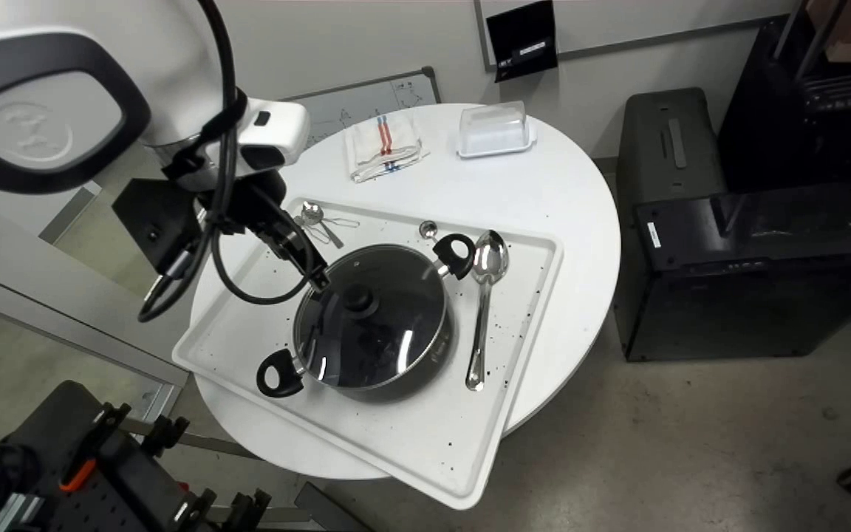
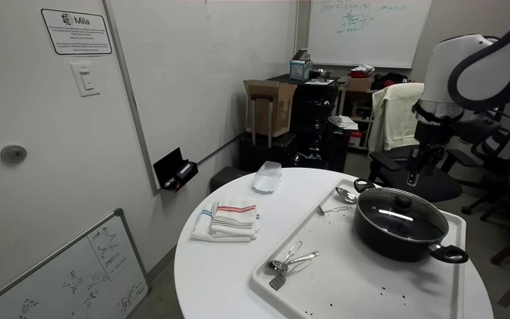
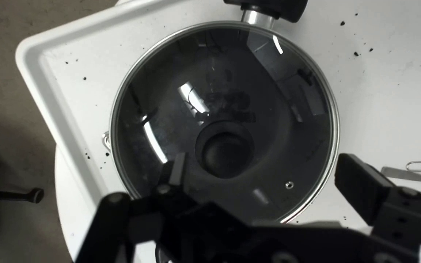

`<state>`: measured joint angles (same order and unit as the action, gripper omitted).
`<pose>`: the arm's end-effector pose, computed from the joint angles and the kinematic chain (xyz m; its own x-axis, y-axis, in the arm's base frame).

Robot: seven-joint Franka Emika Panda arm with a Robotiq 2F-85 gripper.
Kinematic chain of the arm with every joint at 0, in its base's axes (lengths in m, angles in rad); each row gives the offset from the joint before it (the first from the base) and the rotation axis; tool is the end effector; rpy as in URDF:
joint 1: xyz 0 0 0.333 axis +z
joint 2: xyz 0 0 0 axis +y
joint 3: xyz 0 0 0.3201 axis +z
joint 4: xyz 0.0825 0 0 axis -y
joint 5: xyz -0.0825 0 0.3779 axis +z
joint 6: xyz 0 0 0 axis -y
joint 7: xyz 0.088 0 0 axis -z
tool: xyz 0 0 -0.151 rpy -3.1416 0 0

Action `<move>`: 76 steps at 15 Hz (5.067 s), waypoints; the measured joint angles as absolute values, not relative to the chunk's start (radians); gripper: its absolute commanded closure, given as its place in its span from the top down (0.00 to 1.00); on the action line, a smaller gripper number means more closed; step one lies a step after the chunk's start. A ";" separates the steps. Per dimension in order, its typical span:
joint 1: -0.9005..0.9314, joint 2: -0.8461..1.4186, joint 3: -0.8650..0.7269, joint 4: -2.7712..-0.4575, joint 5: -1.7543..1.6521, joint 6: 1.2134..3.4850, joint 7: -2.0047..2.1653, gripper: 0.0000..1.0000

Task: Remove the lid from the pot

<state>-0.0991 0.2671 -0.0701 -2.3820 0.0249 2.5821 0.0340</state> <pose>0.4859 -0.0847 0.1698 0.9731 -0.2208 -0.0658 -0.2207 -0.9753 0.0089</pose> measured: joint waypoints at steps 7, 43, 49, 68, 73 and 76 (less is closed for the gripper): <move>-0.113 0.408 -0.071 -2.312 0.035 2.674 0.034 1.00; -0.104 0.547 -0.076 -2.246 0.033 2.735 0.034 0.25; -0.104 0.546 -0.077 -2.247 0.028 2.735 0.034 0.25; -0.013 0.314 -0.012 -2.385 -0.019 2.710 -0.024 0.25; 0.084 0.316 0.016 -2.387 -0.085 2.687 -0.008 0.25; 0.152 0.322 0.031 -2.388 -0.133 2.686 0.024 0.25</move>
<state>0.1520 0.3224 0.0310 -2.3876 -0.1327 2.6857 0.0239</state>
